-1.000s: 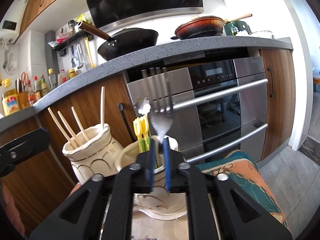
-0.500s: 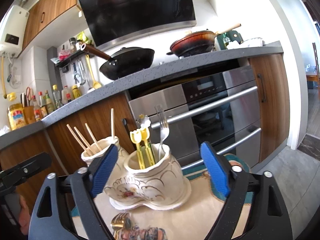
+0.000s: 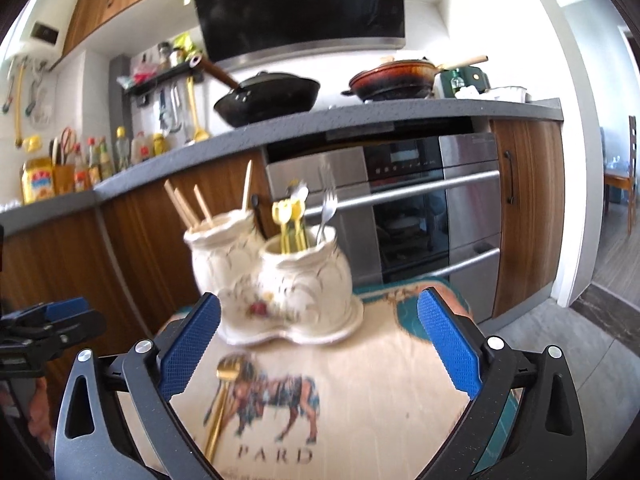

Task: Organize utensils
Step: 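Withdraw both open grippers from the holder back over the gold cutlery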

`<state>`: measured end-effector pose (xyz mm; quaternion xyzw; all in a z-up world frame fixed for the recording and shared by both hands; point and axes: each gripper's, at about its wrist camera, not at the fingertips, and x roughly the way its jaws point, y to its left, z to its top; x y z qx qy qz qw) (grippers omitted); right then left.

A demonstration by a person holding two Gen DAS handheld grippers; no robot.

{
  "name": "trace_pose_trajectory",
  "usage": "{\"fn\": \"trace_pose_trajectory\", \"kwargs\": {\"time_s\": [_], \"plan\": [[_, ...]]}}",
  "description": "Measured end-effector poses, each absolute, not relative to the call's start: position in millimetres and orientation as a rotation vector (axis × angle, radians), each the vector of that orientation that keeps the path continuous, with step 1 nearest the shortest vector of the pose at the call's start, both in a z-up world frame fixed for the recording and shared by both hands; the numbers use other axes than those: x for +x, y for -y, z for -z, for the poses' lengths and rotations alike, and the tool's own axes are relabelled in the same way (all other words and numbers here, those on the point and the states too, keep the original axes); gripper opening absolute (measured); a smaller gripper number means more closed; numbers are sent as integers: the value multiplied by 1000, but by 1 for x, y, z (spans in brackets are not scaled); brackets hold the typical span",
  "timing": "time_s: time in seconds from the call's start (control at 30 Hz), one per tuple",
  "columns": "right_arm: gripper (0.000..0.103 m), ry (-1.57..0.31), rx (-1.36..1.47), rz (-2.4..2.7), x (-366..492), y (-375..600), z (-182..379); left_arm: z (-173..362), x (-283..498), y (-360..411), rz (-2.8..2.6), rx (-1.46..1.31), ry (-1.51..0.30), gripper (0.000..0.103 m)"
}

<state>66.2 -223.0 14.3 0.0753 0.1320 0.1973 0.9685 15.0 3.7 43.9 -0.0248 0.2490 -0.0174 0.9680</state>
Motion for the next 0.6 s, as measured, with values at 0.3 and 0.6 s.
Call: {"fn": "trace_pose_trajectory", "kwargs": {"time_s": [0.3, 0.6], "plan": [[98, -351, 105, -391, 62, 220, 3, 12, 20, 6, 71, -77, -755, 97], [98, -372, 134, -407, 65, 222, 6, 39, 40, 31, 91, -44, -879, 81]]}}
